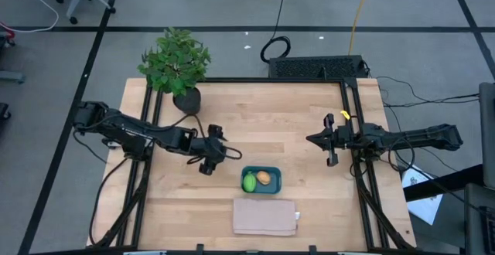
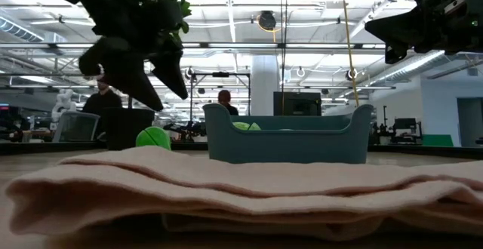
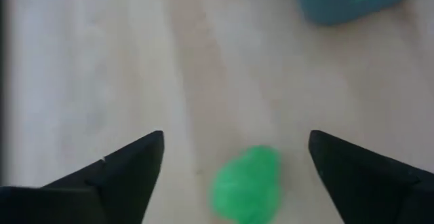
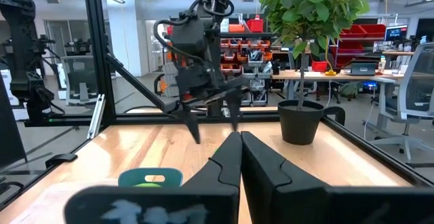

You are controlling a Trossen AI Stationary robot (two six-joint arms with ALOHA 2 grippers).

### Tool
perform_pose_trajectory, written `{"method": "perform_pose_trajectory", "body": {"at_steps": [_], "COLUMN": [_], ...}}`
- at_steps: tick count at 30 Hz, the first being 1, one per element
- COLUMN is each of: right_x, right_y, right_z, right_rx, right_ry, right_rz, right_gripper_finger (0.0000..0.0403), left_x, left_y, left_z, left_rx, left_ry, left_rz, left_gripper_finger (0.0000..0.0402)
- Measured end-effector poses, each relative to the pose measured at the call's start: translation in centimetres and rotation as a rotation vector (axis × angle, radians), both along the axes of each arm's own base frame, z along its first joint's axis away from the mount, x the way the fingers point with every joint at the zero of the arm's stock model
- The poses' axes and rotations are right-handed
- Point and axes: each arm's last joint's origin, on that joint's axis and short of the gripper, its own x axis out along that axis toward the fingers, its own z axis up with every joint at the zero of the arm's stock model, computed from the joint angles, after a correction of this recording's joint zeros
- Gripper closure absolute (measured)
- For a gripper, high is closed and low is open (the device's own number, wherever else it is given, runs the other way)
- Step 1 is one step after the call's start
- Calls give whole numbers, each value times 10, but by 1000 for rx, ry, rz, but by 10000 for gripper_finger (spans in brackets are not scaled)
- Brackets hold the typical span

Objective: Pick and placing Produce into tupperware
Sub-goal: Put the green pear into the blue bin

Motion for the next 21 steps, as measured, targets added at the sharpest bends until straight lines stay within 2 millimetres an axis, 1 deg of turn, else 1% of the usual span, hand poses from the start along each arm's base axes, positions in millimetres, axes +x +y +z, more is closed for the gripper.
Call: {"method": "perform_pose_trajectory", "body": {"at_steps": [1, 3, 8, 12, 15, 18, 21], "right_x": [0, 0, 0, 0, 0, 0, 0], "right_y": [0, 0, 0, 0, 0, 0, 0], "right_z": [0, 0, 0, 0, 0, 0, 0], "right_rx": [0, 0, 0, 0, 0, 0, 0], "right_ry": [0, 0, 0, 0, 0, 0, 0], "right_rz": [0, 0, 0, 0, 0, 0, 0], "right_gripper_finger": [403, 403, 403, 403, 403, 403, 403], "left_x": [0, 0, 6, 6, 3, 1, 0], "left_y": [1, 2, 2, 0, -2, -2, -4], "left_z": [0, 1, 6, 6, 6, 7, 6], "left_rx": [29, 52, 98, 39, -34, -14, 24], "left_ry": [-4, -13, -86, -94, -26, 87, 181], "left_rz": [21, 38, 19, 50, 27, -17, -68], "left_gripper_finger": [16, 6, 28, 44, 51, 51, 42]}}
